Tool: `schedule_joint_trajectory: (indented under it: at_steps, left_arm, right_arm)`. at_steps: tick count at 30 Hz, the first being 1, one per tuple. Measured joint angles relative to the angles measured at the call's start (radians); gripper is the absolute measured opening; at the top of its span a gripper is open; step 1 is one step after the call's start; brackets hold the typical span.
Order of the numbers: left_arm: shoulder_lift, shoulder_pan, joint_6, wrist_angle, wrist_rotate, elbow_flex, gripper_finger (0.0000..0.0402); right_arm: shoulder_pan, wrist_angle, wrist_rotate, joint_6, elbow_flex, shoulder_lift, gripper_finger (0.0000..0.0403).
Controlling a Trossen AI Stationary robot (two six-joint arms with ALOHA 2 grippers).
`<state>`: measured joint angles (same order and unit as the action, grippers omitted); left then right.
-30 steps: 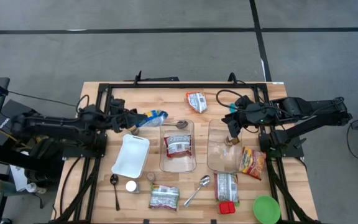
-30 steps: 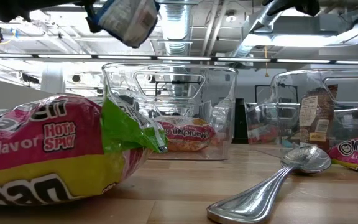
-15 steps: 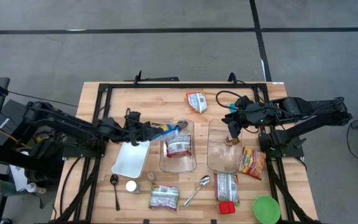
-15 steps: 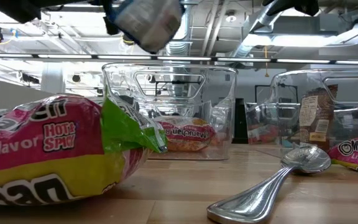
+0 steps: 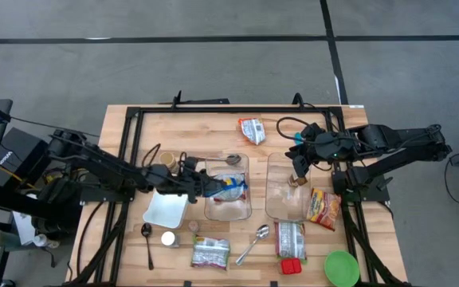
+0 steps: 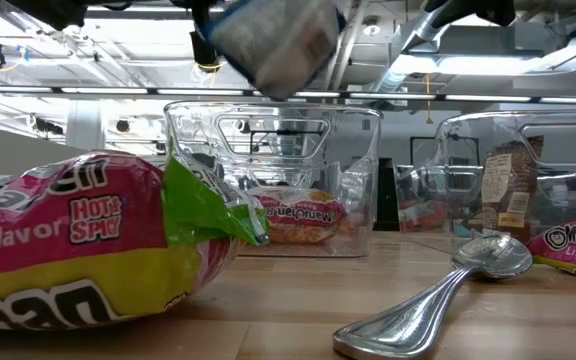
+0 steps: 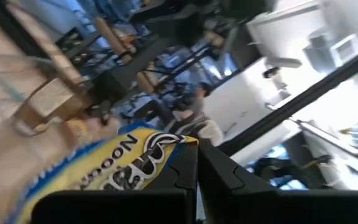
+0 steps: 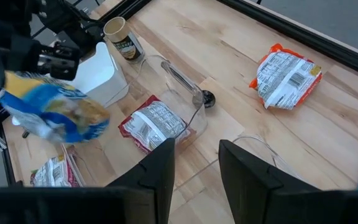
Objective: Pick & Place Food Item
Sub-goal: Put the blue noodle pack into the left transparent bin
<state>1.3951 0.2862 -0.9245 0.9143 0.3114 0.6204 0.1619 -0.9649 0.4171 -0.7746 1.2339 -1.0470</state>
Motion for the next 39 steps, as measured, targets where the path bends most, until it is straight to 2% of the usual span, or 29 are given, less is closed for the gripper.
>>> schedule_joint_trajectory:
  at_steps: [8, 17, 24, 33, 39]
  left_arm:
    - [0.046, 0.045, 0.000, -0.034, 0.094, 0.010, 0.0000]
    - [0.046, 0.067, -0.076, -0.191, 0.156, 0.010, 0.0000]
    - [0.046, 0.067, -0.136, -0.273, 0.157, 0.010, 0.0000]
    - [0.046, 0.066, -0.195, -0.293, 0.099, 0.010, 0.0000]
    - [0.046, 0.066, -0.269, -0.412, 0.102, 0.009, 0.0000]
  right_arm:
    - [0.000, 0.000, 0.000, 0.000, 0.000, 0.000, 0.0119]
    - [0.000, 0.000, 0.000, 0.000, 0.000, 0.000, 0.0119]
    - [0.000, 0.000, 0.000, 0.000, 0.000, 0.000, 0.0119]
    - [0.000, 0.000, 0.000, 0.000, 0.000, 0.000, 0.0119]
    - [0.000, 0.000, 0.000, 0.000, 0.000, 0.000, 0.0119]
